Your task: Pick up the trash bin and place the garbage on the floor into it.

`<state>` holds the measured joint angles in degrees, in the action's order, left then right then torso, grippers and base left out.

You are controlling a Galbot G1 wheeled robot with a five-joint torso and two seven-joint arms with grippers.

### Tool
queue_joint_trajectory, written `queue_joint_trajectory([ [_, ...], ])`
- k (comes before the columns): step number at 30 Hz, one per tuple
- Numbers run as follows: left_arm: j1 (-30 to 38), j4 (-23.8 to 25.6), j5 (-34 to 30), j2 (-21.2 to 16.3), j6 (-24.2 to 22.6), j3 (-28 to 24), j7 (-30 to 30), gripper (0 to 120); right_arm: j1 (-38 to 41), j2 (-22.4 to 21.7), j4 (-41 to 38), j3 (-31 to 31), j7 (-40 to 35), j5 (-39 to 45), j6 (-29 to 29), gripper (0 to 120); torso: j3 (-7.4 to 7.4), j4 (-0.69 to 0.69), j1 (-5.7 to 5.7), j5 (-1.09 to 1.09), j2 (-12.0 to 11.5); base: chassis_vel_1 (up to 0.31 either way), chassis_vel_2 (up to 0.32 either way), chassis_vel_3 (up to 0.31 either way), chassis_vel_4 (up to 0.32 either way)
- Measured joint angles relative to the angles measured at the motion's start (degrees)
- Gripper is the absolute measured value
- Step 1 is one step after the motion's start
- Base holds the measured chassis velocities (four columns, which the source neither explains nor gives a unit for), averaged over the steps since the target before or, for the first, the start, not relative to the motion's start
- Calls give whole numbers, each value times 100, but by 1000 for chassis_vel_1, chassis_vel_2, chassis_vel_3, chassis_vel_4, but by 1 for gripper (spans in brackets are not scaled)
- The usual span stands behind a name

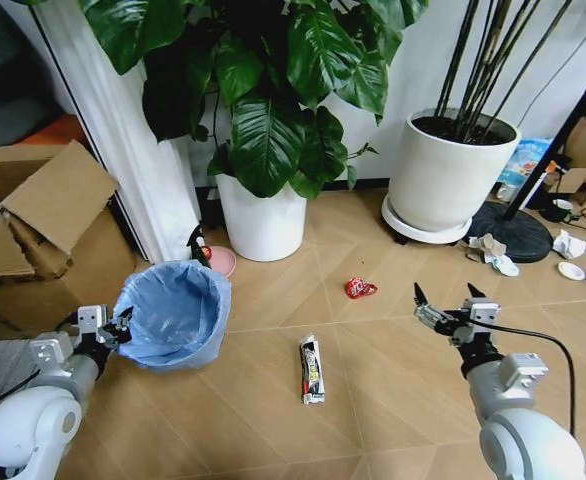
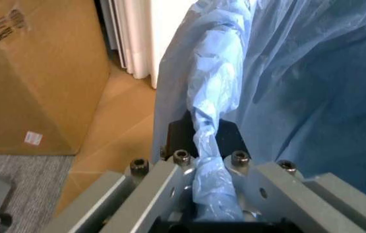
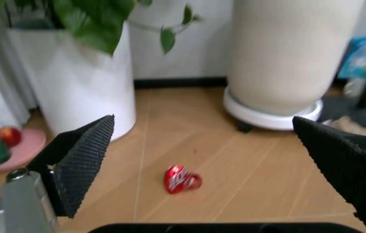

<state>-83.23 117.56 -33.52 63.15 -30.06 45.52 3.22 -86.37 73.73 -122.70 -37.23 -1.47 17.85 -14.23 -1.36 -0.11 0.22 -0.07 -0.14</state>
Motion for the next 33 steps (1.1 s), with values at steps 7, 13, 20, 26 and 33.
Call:
queue_joint_trajectory([
  [7,2,25,-6,3,1,8,86,0,410,-366,674,433,11,365,-72,100,0,0,0,-1,0,20,-23,-2,28],
  [13,77,47,-61,-59,0,-100,326,0,1003,-539,1761,1461,24,676,-105,100,-1,-3,1,2,0,0,0,0,0],
  [20,45,83,-84,-81,3,-181,437,0,1696,-454,2769,2337,30,782,-270,100,-1,1,1,1,0,0,0,0,0],
  [26,162,33,-110,-140,3,-365,451,0,1924,-395,3190,2551,18,889,-473,100,-1,-6,1,-2,0,0,0,0,0],
  [33,140,34,-118,-139,23,-355,518,0,2508,-263,4009,3091,77,844,-437,100,-1,-1,1,2,0,0,0,0,0],
])
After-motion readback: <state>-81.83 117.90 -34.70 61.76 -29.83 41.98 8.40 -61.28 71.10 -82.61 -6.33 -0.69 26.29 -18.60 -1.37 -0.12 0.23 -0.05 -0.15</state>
